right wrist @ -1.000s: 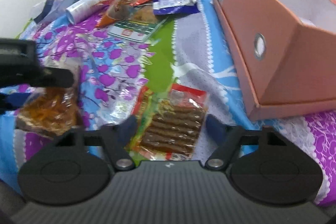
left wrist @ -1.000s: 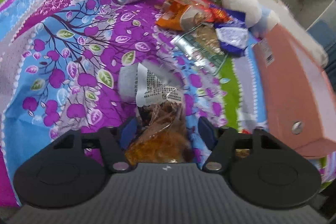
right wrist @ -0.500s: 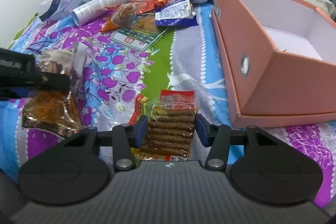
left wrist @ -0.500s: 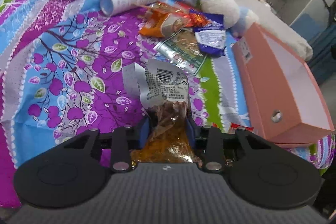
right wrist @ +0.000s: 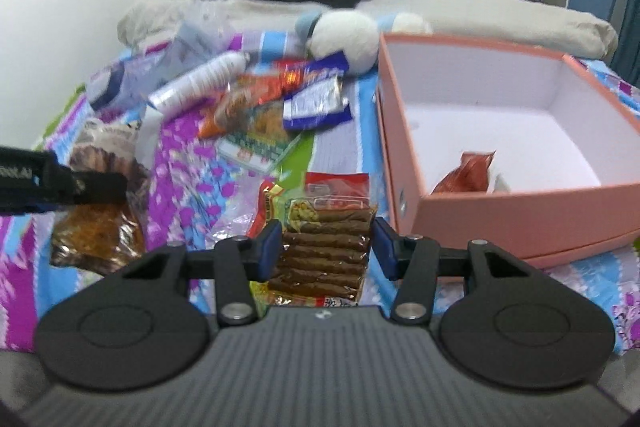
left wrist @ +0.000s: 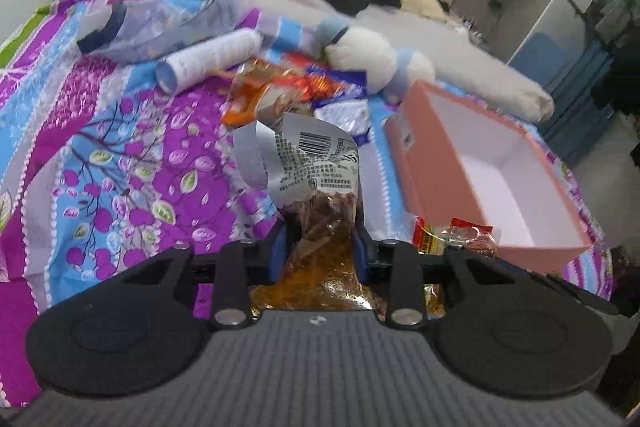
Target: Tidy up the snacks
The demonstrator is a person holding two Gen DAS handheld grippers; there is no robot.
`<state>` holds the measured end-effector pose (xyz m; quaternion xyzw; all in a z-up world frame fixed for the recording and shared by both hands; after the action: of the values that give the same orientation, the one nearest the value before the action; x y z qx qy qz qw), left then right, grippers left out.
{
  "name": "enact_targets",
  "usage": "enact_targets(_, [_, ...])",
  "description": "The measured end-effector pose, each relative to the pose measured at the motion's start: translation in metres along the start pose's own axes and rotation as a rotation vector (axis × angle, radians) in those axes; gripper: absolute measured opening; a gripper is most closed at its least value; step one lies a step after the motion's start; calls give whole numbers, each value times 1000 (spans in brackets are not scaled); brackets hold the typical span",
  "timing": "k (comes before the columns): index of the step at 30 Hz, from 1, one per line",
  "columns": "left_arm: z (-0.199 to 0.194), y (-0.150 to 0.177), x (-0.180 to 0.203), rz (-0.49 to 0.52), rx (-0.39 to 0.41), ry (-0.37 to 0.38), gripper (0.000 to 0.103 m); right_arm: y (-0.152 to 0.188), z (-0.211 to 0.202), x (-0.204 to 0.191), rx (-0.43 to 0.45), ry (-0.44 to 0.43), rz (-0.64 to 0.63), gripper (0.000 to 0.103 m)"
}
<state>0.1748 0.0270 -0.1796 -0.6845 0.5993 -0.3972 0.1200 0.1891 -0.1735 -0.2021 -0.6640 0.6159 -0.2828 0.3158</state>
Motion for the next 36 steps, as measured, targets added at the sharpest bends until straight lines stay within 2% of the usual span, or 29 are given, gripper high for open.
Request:
enact_targets(12, [-38, -18, 67, 123, 44, 94, 38, -47, -75, 29, 162, 34, 76, 52])
enact_targets(18, [-44, -16, 101, 164, 36, 152, 38, -53, -102, 53, 196, 81, 103, 50])
enact_targets(19, [-44, -15, 106, 168, 33, 161, 38, -52, -105, 57, 197, 88, 111, 42])
enact_targets(20, [-43, -14, 112, 172, 27, 174, 38, -51, -107, 62, 200, 96, 119, 17])
enact_targets(24, [-25, -9, 130, 185, -5, 198, 38, -44, -103, 80, 176, 120, 149, 19])
enact_targets(28, [-8, -1, 139, 196, -41, 204, 38, -28, -75, 96, 110, 128, 173, 18])
enact_targets(36, [16, 8, 115, 170, -99, 173, 38, 32, -53, 124, -34, 138, 215, 18])
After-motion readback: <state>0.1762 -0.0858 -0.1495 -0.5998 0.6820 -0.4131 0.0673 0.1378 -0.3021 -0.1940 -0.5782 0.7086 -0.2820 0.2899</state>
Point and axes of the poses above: each gripper's, at about its wrist camera, not at the fingertips, and z roughly the way its jaws point, x to its right, y to its underside, the point moved 9 cm from there along z, roughly the way its jaws point, and after that the axes turned 4 degrees about y, right-handed, at the moved point
